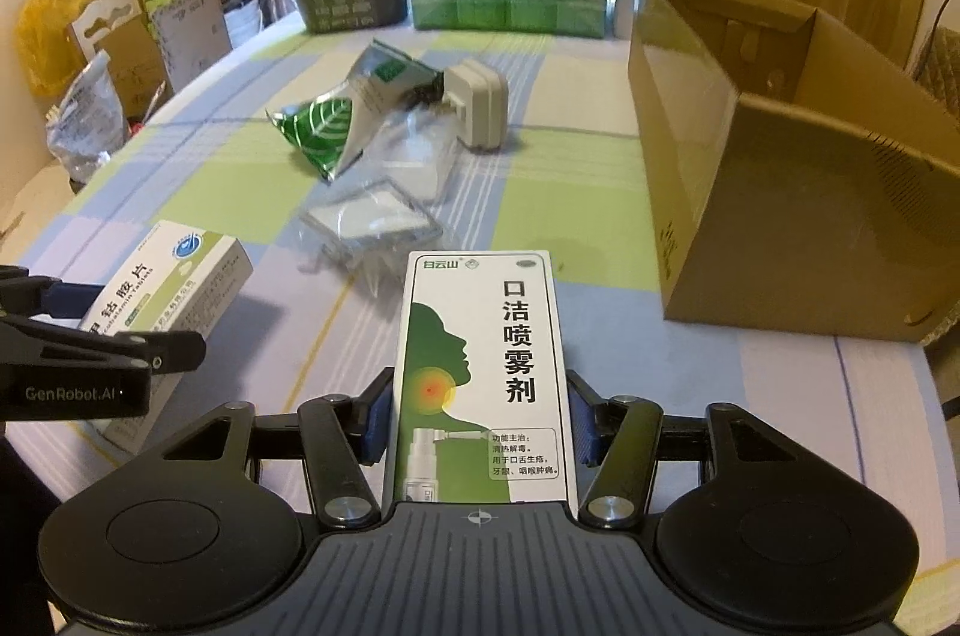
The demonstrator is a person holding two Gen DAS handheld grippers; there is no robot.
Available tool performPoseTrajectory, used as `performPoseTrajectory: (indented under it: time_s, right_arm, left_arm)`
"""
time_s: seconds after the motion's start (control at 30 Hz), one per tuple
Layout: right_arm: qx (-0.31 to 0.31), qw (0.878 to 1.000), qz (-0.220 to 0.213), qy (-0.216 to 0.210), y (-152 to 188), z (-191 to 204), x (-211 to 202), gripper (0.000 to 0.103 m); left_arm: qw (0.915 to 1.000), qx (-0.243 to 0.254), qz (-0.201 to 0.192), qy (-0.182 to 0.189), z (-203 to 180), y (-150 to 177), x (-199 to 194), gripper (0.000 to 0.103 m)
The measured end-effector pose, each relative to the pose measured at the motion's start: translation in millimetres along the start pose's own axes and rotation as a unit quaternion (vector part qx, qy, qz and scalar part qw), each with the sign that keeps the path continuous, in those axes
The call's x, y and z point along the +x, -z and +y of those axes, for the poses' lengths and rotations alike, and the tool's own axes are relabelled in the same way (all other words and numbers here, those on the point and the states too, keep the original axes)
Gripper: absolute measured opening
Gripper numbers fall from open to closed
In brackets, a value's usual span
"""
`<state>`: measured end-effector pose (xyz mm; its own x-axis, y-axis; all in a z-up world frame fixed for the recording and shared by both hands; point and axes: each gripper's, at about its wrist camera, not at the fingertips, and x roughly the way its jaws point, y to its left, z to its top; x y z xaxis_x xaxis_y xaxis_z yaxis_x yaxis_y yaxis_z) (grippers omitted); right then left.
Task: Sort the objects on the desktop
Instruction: 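Lift and carry both held boxes toward the cardboard box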
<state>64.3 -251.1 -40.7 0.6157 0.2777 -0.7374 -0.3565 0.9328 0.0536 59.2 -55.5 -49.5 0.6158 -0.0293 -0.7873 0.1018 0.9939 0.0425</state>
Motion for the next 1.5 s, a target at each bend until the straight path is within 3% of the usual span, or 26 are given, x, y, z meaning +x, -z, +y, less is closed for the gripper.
performPoseTrajectory:
  time_s: [0.7,1.07,1.5]
  right_arm:
    - [0.037,0.997,-0.069,0.02,-21,-39,-67,0.053]
    - [0.061,0.99,-0.108,0.061,-55,-95,-95,0.053]
    - [0.073,0.988,-0.107,0.085,-102,-171,-85,0.053]
  left_arm:
    - [0.998,0.028,-0.044,0.036,-53,-22,-51,0.067]
    - [0.9923,0.051,-0.077,0.083,-102,-73,-56,0.067]
    - [0.9833,0.084,-0.101,0.126,-171,-142,-44,0.067]
